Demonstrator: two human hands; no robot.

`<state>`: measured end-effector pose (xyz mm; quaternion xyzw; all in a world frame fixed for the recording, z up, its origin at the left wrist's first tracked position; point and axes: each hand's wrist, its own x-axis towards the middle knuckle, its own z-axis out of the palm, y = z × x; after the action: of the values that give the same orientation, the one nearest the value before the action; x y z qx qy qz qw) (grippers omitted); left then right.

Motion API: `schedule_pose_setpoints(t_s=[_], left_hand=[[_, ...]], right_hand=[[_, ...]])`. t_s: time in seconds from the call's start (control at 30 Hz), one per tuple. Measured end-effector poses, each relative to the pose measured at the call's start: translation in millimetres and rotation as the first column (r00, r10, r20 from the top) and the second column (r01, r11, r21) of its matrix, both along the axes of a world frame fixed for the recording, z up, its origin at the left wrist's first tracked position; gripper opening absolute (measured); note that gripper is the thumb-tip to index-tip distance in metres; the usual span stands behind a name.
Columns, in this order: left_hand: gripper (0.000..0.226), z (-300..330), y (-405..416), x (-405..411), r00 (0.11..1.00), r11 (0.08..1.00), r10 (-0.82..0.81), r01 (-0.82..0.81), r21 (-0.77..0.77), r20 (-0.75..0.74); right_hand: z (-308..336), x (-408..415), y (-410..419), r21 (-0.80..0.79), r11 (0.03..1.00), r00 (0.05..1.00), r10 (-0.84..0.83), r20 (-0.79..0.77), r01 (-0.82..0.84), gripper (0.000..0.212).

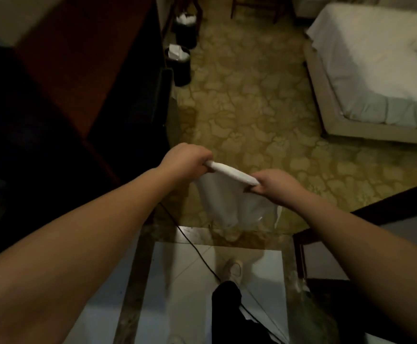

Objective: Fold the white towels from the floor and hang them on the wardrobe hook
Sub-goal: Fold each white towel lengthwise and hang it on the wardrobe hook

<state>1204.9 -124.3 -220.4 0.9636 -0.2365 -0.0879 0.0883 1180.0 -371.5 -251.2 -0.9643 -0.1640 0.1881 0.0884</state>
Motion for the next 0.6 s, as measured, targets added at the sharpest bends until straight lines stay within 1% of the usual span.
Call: schedule_pose_setpoints(t_s=[0.1,0.2,0.3,0.37,0.43,0.5,0.6], left_hand=[[0.022,48.0,19.9,-44.2,0.999,0.999,0.034,-0.035,0.017,0.035],[0.023,101.5,33.7,-89.9,0.994,0.989,0.069,-0.079,0.122,0.087],[0.018,157.0,48.8,-134.5,0.990,0.967,0.108,-0.127,0.220,0.093],[0.023,195.5,60.1,-164.3,0.991,0.950,0.106,-0.126,0.287,0.081],[0.029,232.8,70.7,-195.8,0.986,0.927,0.146,-0.164,0.336,0.079],[0.032,265.5,78.5,-229.5,0.972,0.906,0.224,-0.235,0.352,0.074],[0.028,304.8,87.0,-289.5,0.933,0.873,0.356,-0.354,0.335,0.056]], right_hand=[[40.1,-37.2,8.3,-0.073,0.993,0.996,-0.092,0.022,0.093,0.026],[83.6,-69.9,9.5,-0.148,0.981,0.982,-0.100,0.158,0.124,0.030],[132.4,-102.3,9.6,-0.142,0.973,0.954,-0.143,0.263,0.184,0.034],[165.2,-125.3,8.2,-0.147,0.971,0.930,-0.128,0.344,0.188,0.032],[196.3,-147.8,8.3,-0.151,0.972,0.899,-0.099,0.426,0.178,0.030],[224.7,-169.8,12.0,-0.083,0.981,0.873,-0.118,0.474,0.178,0.029],[257.7,-210.0,19.5,0.147,0.972,0.853,-0.234,0.466,0.186,0.014]])
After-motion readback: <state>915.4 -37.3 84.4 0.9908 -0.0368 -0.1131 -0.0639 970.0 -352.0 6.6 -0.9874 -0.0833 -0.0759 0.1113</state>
